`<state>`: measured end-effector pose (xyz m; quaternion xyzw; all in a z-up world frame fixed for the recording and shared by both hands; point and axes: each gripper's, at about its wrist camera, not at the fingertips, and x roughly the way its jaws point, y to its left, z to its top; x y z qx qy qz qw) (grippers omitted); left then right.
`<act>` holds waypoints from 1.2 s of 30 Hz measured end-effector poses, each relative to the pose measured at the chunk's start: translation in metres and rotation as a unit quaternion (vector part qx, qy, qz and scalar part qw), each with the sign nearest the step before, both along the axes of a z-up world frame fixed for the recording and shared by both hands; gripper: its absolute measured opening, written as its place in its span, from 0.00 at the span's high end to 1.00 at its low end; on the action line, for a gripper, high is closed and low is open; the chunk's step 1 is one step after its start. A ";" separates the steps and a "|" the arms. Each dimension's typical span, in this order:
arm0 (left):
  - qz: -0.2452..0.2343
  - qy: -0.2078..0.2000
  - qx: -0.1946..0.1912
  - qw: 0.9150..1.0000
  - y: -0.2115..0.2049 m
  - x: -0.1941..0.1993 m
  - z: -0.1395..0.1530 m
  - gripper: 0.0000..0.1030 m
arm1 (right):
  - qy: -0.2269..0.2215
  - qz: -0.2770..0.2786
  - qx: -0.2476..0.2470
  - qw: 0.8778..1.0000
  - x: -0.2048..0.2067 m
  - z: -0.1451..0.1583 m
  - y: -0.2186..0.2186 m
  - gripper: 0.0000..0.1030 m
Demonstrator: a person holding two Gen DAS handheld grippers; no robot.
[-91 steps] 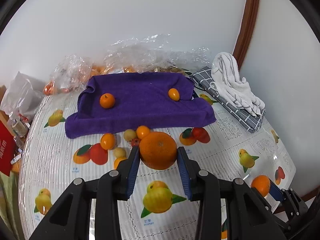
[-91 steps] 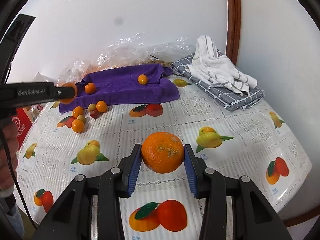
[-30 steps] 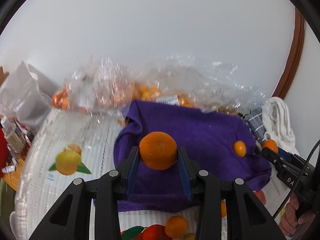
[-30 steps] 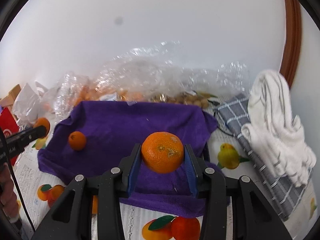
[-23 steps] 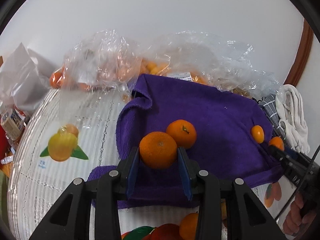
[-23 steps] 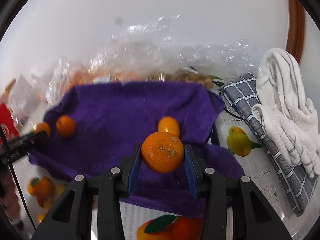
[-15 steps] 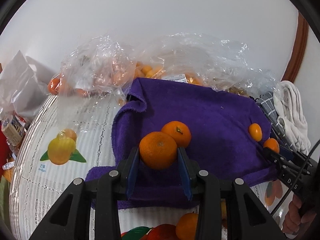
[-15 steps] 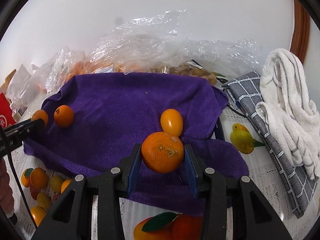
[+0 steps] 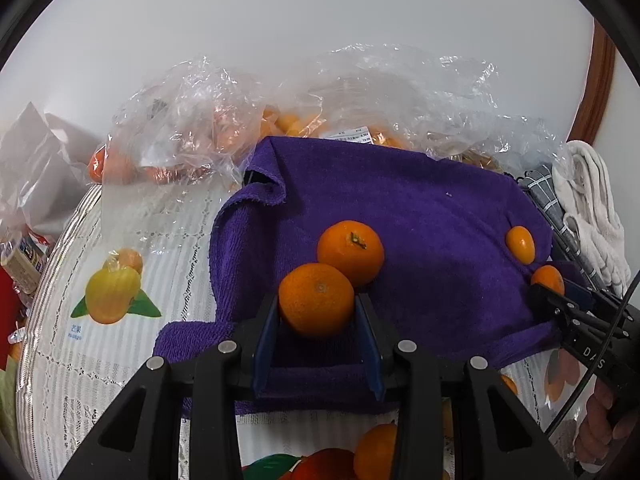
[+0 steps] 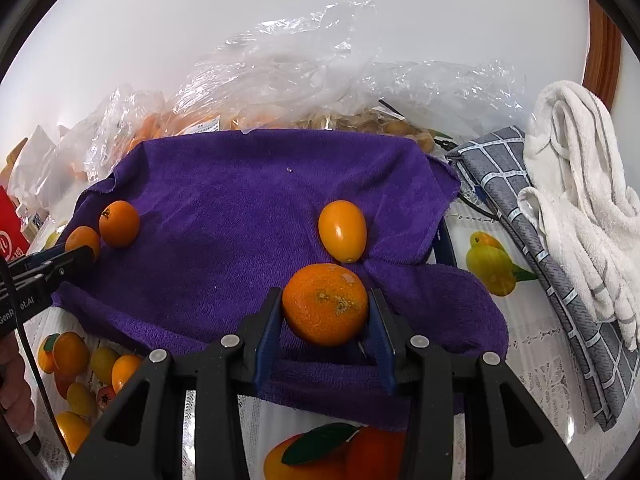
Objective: Organize fruits
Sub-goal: 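Open the right tool on the towel while the left tool releases its mandarin there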
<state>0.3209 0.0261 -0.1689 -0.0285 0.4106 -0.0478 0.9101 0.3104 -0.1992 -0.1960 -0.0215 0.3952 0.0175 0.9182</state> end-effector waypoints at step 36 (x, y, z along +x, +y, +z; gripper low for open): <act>0.013 -0.054 0.010 0.998 -0.001 -0.015 0.021 0.48 | -0.061 -0.039 -0.038 0.997 -0.026 0.032 0.007 0.29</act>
